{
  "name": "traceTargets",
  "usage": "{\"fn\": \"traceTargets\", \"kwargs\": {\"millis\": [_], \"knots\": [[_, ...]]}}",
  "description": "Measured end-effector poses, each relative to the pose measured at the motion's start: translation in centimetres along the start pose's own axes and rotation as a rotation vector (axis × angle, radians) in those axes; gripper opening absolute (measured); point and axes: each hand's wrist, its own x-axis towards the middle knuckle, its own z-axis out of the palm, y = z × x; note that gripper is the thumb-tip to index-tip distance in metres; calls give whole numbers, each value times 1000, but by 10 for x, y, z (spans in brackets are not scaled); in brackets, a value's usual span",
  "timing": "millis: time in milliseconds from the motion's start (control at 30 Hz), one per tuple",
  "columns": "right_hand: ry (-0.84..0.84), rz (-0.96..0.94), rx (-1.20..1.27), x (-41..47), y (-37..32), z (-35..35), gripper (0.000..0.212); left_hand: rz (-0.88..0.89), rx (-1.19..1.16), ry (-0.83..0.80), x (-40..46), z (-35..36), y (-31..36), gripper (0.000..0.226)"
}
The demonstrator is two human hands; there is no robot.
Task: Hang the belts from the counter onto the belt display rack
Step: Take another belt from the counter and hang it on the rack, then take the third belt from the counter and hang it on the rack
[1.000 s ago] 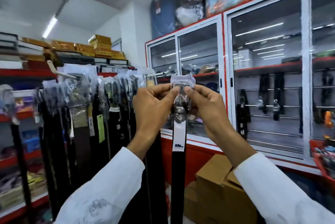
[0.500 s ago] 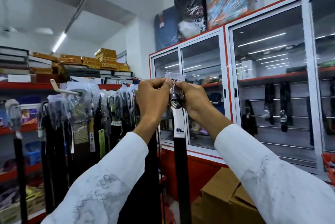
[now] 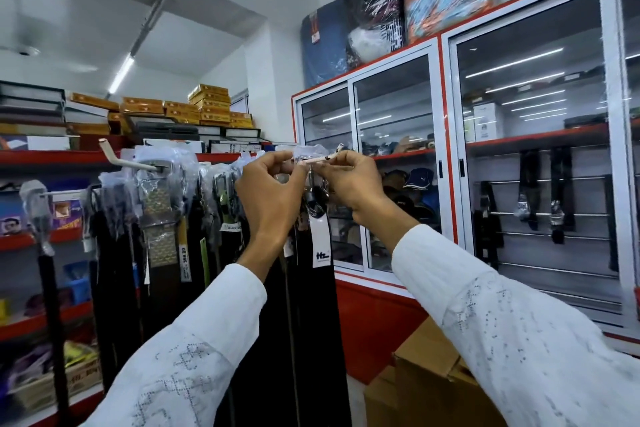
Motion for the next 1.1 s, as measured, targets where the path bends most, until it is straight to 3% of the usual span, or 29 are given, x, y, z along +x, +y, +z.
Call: {"fn": "traceTargets", "kwargs": {"millis": [133, 233, 367, 500, 633, 967, 1100], "knots": [[-76, -195, -241, -15, -1, -6, 8, 179, 124, 7, -9, -5, -7, 22], [-126, -308, -475, -40, 6, -30, 35, 358, 232, -5, -34, -11, -12, 22], [7, -402, -847, -92, 34, -79, 52, 605, 390, -90, -84, -20, -28, 36], [117, -251, -1184, -161, 54, -134, 64, 730, 411, -274, -142, -18, -41, 46], [269, -84, -1446, -227, 73, -184, 69, 723, 246, -416, -210, 5, -39, 49], [523, 425, -1703, -395, 62, -255, 71, 653, -75, -1089, -388, 58, 22, 72], [577, 666, -1673, -461, 47, -277, 60, 650, -226, -1286, -449, 56, 48, 71]]}}
